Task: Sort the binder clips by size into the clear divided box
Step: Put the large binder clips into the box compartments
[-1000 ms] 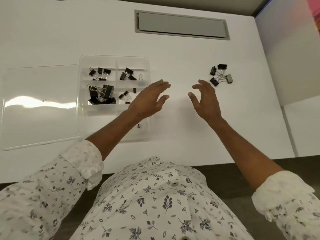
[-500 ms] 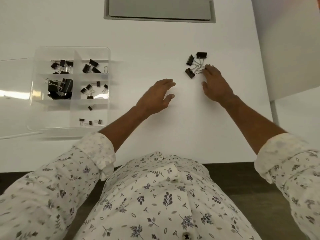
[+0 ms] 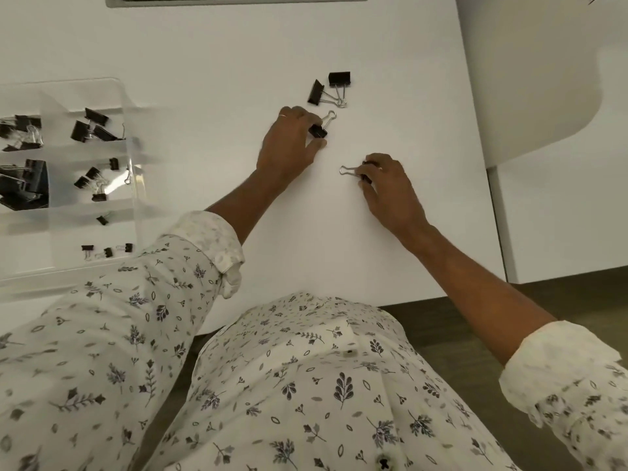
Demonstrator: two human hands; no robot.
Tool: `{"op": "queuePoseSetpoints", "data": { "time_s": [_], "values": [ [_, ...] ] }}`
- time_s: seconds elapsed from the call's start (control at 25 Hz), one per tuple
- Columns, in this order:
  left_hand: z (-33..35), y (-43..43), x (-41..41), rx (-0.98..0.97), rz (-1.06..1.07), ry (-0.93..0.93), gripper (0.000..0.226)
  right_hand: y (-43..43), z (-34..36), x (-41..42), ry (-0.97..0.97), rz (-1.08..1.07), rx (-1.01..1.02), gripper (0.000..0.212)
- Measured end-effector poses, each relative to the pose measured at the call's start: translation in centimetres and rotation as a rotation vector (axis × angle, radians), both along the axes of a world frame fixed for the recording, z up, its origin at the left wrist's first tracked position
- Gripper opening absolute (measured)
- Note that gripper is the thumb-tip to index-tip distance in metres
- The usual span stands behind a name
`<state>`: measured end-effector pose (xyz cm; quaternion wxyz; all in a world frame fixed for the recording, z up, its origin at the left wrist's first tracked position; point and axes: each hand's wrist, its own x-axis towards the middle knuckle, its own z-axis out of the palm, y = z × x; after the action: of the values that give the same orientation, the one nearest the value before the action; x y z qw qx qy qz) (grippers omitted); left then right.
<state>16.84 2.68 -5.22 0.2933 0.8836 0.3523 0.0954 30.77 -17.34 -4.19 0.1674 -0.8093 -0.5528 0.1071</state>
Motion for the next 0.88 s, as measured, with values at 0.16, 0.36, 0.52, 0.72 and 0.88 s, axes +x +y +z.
{"op": "queuePoseSetpoints", "data": {
  "time_s": [0.16,0.36,0.52,0.72,0.88],
  "values": [
    [0.2,-1.5,-3.4,-0.043,0.08,-0.121,0.023,0.0,0.6,-0.5,0.168,-0.069,0.072,0.021],
    [4.0,-4.6,-12.2,-0.189,0.311,-0.368,0.029,2.8,3.5,-5.1,0.577,-0.13,0.21,0.02],
    [7.0,-5.2,-21.2,-0.173,0.423,-0.419,0.035,5.4,5.6,-11.8,0.715,-0.045,0.203,0.018],
    [9.0,-4.2,-33.8,-0.064,0.551,-0.33,0.04,9.1,7.1,-22.7,0.77,0.179,0.178,0.017],
    [8.8,-2.8,-42.9,-0.009,0.652,-0.256,0.042,12.5,7.6,-31.7,0.702,0.338,0.159,0.02]
  ]
}}
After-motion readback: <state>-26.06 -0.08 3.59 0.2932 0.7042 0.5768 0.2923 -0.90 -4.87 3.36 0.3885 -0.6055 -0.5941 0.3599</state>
